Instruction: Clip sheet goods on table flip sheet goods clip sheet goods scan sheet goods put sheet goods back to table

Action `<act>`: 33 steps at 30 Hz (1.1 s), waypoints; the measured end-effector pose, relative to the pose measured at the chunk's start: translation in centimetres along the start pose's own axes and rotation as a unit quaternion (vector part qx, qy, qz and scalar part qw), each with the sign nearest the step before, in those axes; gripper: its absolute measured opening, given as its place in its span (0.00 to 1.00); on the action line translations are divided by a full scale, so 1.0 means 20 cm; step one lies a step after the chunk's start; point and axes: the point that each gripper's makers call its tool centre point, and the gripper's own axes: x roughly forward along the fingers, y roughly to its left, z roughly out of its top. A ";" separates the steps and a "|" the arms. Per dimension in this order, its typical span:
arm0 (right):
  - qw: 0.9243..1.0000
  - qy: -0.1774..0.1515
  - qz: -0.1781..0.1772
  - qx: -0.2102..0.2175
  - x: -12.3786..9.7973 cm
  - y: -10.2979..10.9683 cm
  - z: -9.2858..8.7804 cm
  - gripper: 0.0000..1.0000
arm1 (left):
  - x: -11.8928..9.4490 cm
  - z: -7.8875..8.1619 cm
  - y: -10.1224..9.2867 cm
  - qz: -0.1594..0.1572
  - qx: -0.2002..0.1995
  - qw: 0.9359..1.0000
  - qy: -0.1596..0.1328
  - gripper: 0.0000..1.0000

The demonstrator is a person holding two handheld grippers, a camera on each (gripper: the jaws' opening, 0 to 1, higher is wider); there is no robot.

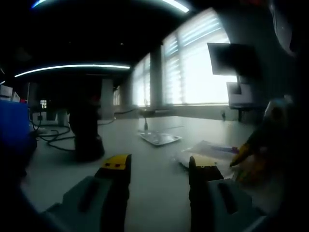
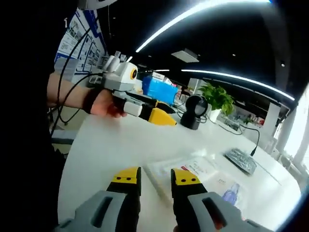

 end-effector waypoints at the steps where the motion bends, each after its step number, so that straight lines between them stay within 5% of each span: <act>1: 1.000 0.004 0.000 -0.012 0.00 0.00 0.00 0.25 | 0.00 0.00 0.00 0.000 0.000 1.000 0.000 0.41; 9: 1.000 0.020 -0.008 -0.014 0.01 -0.02 -0.01 0.23 | 0.00 0.00 0.00 -0.001 0.000 1.000 -0.001 0.41; 18: 0.999 0.046 -0.017 0.019 0.04 -0.01 -0.05 0.00 | 0.00 0.00 0.01 0.000 -0.001 1.000 -0.002 0.41; 25: 0.998 0.050 -0.021 0.010 0.04 -0.02 -0.06 0.00 | 0.00 0.01 0.00 0.000 -0.002 1.000 -0.003 0.41; 30: 0.996 0.029 -0.029 0.083 0.02 -0.05 -0.04 0.00 | 0.00 0.01 0.00 0.000 -0.002 1.000 -0.004 0.41; 33: 0.987 0.016 -0.023 0.155 -0.01 -0.06 -0.04 0.00 | 0.00 0.01 0.00 0.000 -0.002 1.000 -0.004 0.41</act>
